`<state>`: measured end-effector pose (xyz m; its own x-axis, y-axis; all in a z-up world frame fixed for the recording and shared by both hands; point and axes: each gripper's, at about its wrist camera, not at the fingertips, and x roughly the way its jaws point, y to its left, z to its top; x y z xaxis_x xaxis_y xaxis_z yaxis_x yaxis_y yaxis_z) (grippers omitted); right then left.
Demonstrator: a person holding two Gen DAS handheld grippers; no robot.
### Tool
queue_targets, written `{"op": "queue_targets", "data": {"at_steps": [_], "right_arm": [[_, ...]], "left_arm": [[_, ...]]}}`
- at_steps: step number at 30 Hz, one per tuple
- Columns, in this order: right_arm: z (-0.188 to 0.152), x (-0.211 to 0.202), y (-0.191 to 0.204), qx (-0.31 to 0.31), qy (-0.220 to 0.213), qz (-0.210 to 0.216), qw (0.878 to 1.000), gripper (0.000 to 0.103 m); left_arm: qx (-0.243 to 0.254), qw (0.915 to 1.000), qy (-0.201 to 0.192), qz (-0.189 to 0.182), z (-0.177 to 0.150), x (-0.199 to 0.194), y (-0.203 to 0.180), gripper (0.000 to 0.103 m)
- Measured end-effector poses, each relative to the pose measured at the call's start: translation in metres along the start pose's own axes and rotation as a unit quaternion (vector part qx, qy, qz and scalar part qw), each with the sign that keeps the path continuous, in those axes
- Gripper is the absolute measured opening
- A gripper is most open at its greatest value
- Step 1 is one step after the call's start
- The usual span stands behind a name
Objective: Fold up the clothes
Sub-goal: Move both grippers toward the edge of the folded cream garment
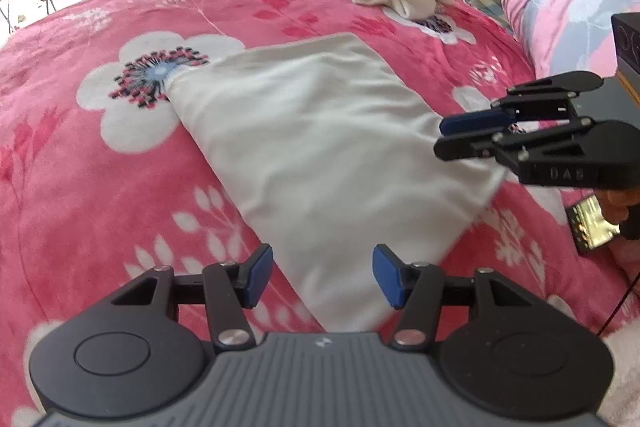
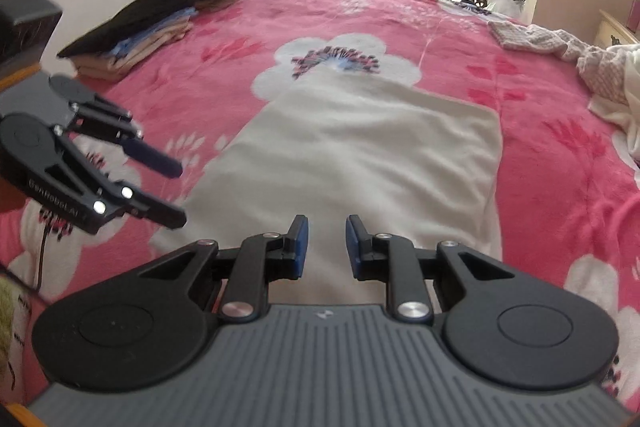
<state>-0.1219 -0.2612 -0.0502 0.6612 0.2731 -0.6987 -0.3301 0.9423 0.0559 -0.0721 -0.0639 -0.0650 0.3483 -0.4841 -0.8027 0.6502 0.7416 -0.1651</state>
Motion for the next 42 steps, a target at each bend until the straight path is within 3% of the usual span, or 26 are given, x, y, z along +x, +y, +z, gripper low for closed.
{"op": "queue_targets", "data": {"at_steps": [5, 11, 14, 19, 24, 27, 31, 36, 39, 42], "right_arm": [[0.022, 0.021, -0.017, 0.004, -0.014, -0.001, 1.0, 0.02], [0.033, 0.047, -0.033, 0.004, -0.007, -0.004, 1.0, 0.02], [0.031, 0.054, -0.044, 0.016, -0.002, -0.012, 1.0, 0.02], [0.03, 0.065, -0.062, 0.019, 0.003, -0.023, 1.0, 0.019], [0.023, 0.087, -0.095, 0.021, 0.029, -0.075, 0.997, 0.016], [0.03, 0.081, -0.116, 0.046, 0.018, -0.104, 0.993, 0.016], [0.052, 0.074, -0.115, 0.032, -0.016, -0.085, 0.996, 0.016], [0.065, 0.12, -0.126, 0.023, 0.006, -0.064, 0.998, 0.014], [0.066, 0.144, -0.142, 0.031, 0.008, -0.08, 0.996, 0.015], [0.075, 0.15, -0.143, 0.01, 0.009, -0.128, 0.992, 0.017]], "left_arm": [[-0.019, 0.9996, -0.013, 0.013, 0.016, 0.013, 0.021, 0.057], [-0.061, 0.9969, 0.001, 0.05, 0.04, 0.034, 0.042, 0.057], [-0.046, 0.9966, -0.02, 0.065, 0.059, 0.034, 0.039, 0.056], [0.03, 0.9947, -0.058, 0.079, 0.083, 0.042, 0.008, 0.056], [0.057, 0.9943, -0.003, 0.091, 0.084, 0.083, -0.008, 0.056], [0.057, 0.9933, 0.008, 0.1, 0.082, 0.089, -0.01, 0.056], [0.046, 0.9929, 0.019, 0.108, 0.085, 0.09, -0.013, 0.056], [0.041, 0.9914, 0.029, 0.121, 0.089, 0.093, -0.017, 0.057], [0.043, 0.9901, 0.037, 0.128, 0.091, 0.095, -0.019, 0.057], [0.04, 0.9896, 0.045, 0.13, 0.093, 0.096, -0.019, 0.057]]}}
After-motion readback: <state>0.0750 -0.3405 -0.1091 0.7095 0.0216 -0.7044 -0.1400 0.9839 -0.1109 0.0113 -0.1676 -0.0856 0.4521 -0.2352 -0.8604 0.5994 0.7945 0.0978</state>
